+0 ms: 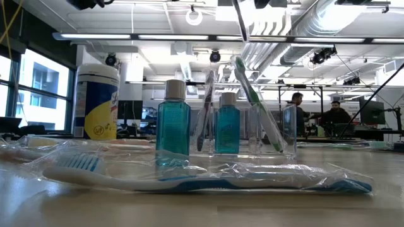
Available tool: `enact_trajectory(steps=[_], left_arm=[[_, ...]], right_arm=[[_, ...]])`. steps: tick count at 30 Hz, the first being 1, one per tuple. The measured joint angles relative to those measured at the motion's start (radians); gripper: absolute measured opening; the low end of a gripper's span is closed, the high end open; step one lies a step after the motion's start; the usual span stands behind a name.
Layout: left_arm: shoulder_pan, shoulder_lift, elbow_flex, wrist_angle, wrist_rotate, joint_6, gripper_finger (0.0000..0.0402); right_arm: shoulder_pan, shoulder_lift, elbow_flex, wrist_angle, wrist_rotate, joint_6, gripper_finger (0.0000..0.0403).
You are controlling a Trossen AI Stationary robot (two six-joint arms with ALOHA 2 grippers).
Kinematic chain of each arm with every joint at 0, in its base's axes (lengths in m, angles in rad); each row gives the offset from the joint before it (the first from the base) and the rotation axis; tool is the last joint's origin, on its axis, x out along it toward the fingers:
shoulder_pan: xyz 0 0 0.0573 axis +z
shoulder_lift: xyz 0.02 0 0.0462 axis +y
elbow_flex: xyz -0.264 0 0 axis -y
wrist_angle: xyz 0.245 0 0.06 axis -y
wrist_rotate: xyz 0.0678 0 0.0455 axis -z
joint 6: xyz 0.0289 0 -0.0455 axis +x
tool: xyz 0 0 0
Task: Pick & Place toothbrushing station
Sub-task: Put the purple toothbrush into the transparent organizer
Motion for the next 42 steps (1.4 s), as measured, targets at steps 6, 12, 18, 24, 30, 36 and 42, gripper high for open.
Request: enact_trajectory(steps=[6, 12, 18, 24, 30, 36, 42], left_arm=[[0.0, 0.057, 0.033, 0.019, -0.014, 0.0, 0.0136], [0.0, 0.074, 0.062, 0.007, -0.016, 0.0, 0.0136], [0.0, 0.074, 0.062, 0.013, -0.037, 0.004, 0.0136], [0.0, 0.074, 0.062, 0.007, -0.063, 0.007, 0.0135], [0.0, 0.074, 0.062, -0.008, -0.064, 0.004, 0.009], [0.0, 0.074, 0.062, -0.021, -0.067, 0.008, 0.0014], [0.0, 0.074, 0.062, -0.029, -0.066, 0.0, 0.0024]], right_arm=[[-0.017, 0.0, 0.0, 0.0, -0.003, 0.016, 0.0003], [-0.017, 0.0, 0.0, -0.022, -0.004, 0.017, 0.0003], [-0.017, 0.0, 0.0, -0.039, -0.004, 0.018, 0.0003], [-0.017, 0.0, 0.0, -0.045, -0.005, 0.018, 0.0003], [-0.017, 0.0, 0.0, -0.046, -0.005, 0.017, 0.0003], [-0.017, 0.0, 0.0, -0.049, -0.006, 0.017, 0.0003], [-0.017, 0.0, 0.0, -0.075, -0.007, 0.017, 0.0003]])
